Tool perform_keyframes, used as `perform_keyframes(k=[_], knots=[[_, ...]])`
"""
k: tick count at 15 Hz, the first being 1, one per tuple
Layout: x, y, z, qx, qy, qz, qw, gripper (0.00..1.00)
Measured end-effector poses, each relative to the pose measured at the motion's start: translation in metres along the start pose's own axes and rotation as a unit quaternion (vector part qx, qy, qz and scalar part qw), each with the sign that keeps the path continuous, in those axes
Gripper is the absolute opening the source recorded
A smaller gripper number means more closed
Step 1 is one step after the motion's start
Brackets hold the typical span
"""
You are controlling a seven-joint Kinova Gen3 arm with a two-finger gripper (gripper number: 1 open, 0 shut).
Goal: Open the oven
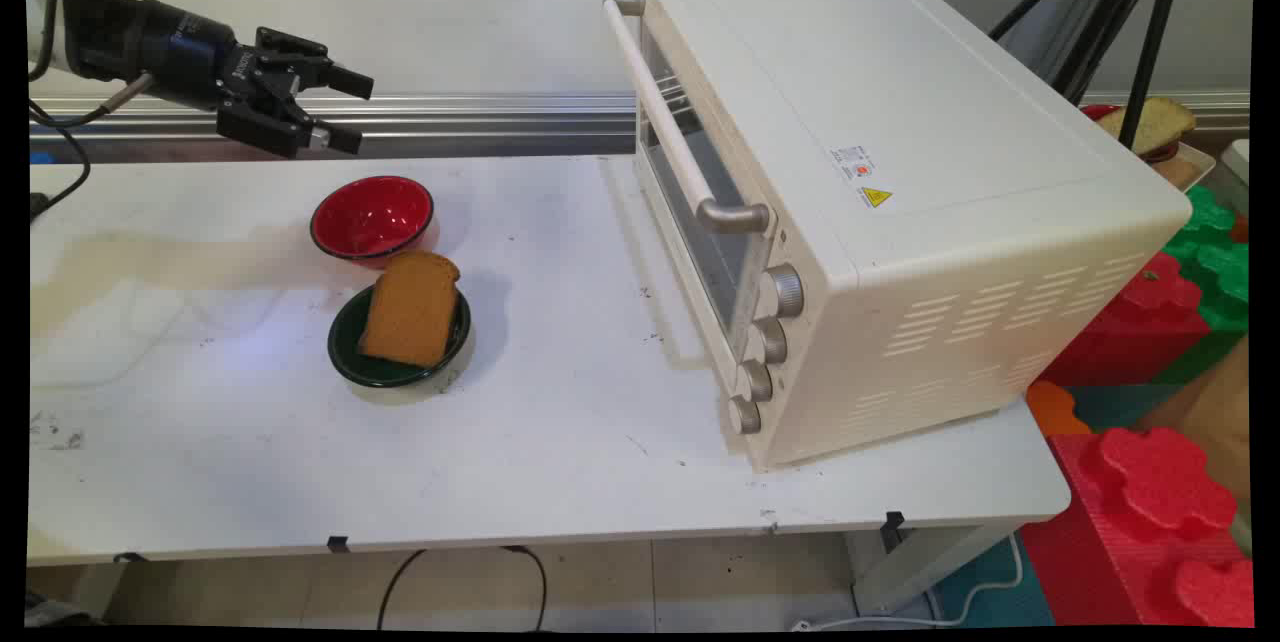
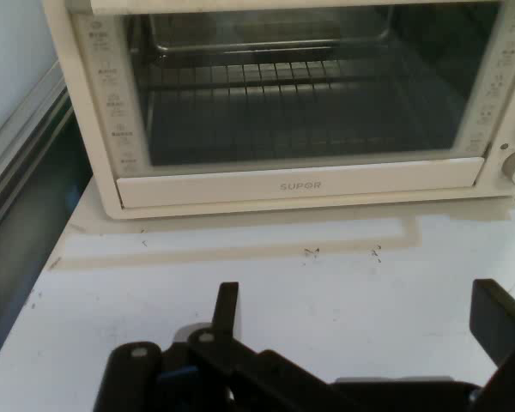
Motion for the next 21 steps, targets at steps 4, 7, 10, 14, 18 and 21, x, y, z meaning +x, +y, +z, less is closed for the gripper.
perform_keyframes(k=[4,7,10,14,18,21], knots=[[0.000,0.001,0.000,0.000,0.001,-0.003,1.0000,1.00],[0.002,0.001,0.000,0.000,0.006,-0.006,1.0000,1.00],[0.008,0.001,-0.001,-0.001,0.016,-0.007,0.9998,1.00],[0.023,0.002,-0.003,-0.003,0.036,-0.007,0.9993,1.00],[0.048,0.004,0.001,-0.008,0.062,-0.003,0.9980,1.00],[0.070,0.005,0.010,-0.012,0.083,-0.003,0.9965,1.00]])
